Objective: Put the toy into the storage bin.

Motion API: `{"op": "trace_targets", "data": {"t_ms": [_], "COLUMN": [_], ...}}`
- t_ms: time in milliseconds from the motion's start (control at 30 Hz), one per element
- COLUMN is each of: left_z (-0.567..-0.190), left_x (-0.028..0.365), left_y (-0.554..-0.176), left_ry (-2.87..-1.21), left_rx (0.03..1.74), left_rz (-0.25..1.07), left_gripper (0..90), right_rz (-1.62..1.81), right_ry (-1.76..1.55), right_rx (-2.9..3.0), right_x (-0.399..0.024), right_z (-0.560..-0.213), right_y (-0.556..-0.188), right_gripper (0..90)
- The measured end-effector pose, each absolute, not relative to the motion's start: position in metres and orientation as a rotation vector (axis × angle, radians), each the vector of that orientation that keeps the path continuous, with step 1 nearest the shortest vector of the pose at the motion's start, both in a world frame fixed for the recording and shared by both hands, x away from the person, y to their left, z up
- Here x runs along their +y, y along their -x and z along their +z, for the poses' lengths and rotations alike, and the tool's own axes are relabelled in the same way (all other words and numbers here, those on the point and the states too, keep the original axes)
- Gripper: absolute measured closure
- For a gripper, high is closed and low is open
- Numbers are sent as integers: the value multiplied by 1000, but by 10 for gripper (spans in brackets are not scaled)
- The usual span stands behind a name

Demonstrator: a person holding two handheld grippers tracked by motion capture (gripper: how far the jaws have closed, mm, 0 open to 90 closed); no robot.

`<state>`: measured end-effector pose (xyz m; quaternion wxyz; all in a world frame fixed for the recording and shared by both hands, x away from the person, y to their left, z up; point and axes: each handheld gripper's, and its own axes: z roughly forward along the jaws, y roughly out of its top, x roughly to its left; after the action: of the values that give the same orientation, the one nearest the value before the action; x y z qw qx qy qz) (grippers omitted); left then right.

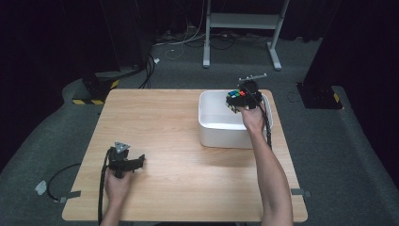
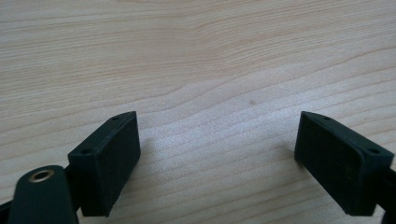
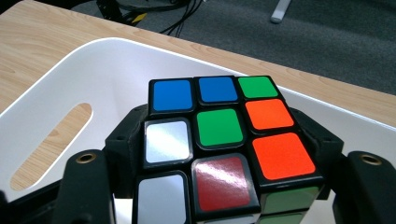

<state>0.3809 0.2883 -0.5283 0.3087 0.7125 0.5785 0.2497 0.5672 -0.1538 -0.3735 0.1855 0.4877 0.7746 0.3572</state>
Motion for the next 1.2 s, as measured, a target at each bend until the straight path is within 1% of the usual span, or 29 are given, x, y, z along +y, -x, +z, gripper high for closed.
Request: {"op": "trace_targets", "data": {"t_ms": [633,1200], "left_z": [-528,-528], "left_x": [288,288], "left_y": [-381,-381], "left_ry": [-1883,-1884], "left_rx": [1529,1529], "left_rz": [661,661], "left_gripper": [145,145], "right_rz": [991,987], "right_ry": [-1377,-1362], "right_rx": [2197,2214], "right_x": [-152,-149], "right_z": [-373,-371], "right_y": [-567,-559], "right_gripper": [327,327]}}
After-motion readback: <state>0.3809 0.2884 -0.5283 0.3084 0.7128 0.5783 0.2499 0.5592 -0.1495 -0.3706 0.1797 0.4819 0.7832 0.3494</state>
